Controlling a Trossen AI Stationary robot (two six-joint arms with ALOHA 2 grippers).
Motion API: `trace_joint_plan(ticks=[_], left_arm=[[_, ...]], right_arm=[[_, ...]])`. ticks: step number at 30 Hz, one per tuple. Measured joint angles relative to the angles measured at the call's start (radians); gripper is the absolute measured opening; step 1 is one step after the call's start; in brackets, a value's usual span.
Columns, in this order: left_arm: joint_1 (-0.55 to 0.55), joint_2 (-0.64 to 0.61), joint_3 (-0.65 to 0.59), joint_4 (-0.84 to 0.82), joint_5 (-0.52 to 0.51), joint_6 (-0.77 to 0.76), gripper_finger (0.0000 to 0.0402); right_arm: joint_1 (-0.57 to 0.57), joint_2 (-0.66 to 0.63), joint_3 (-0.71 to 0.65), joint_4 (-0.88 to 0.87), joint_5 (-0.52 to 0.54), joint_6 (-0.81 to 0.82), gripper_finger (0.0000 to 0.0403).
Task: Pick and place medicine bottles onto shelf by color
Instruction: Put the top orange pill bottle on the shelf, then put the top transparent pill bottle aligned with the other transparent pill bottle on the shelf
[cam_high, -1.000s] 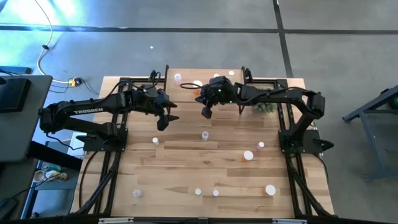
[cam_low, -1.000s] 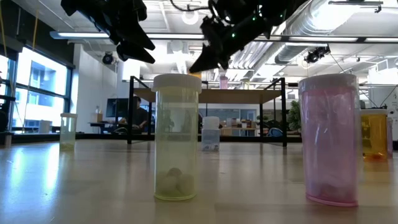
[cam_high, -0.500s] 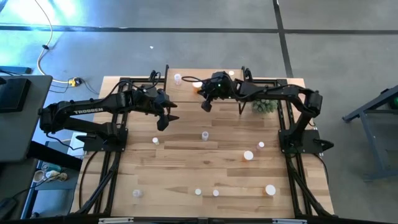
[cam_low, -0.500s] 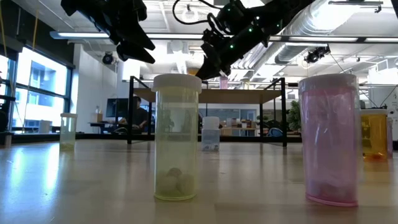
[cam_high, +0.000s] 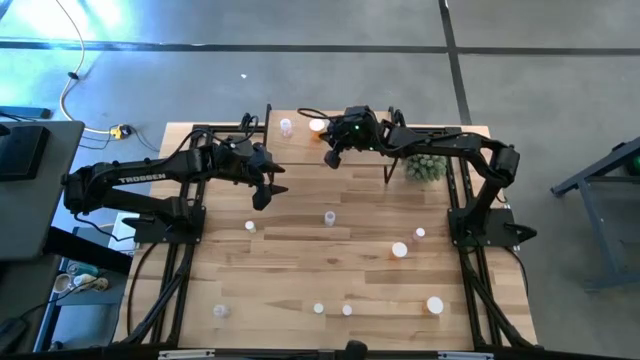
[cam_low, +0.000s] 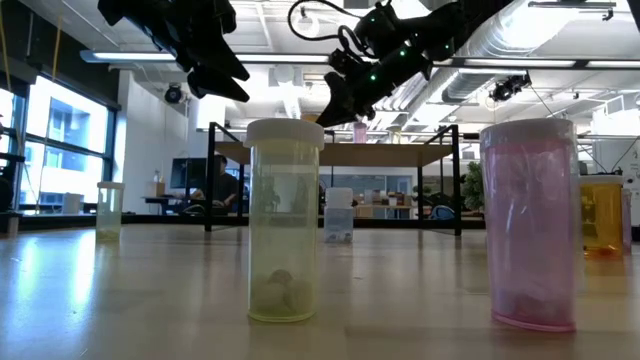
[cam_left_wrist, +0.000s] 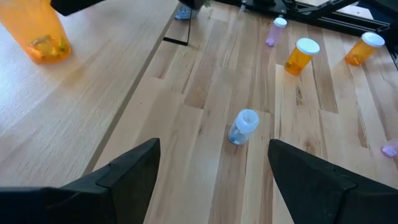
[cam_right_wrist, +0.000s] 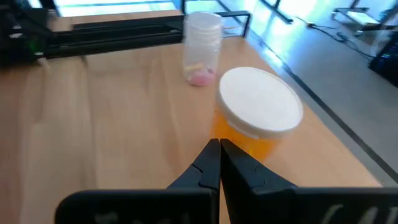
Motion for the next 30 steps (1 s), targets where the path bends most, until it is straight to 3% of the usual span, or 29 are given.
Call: trace_joint_plan(ticks=[16, 30], left_arm=[[0.0, 0.0, 0.0, -0.012, 0.0, 0.0, 0.0289], [0.0, 0.0, 0.0, -0.015, 0.0, 0.0, 0.0289]], right_arm=[[0.025, -0.046, 0.0, -0.069, 0.024, 0.012, 0.0], [0.114, -0.256, 0.0, -0.492, -0.138, -0.01, 0.0]])
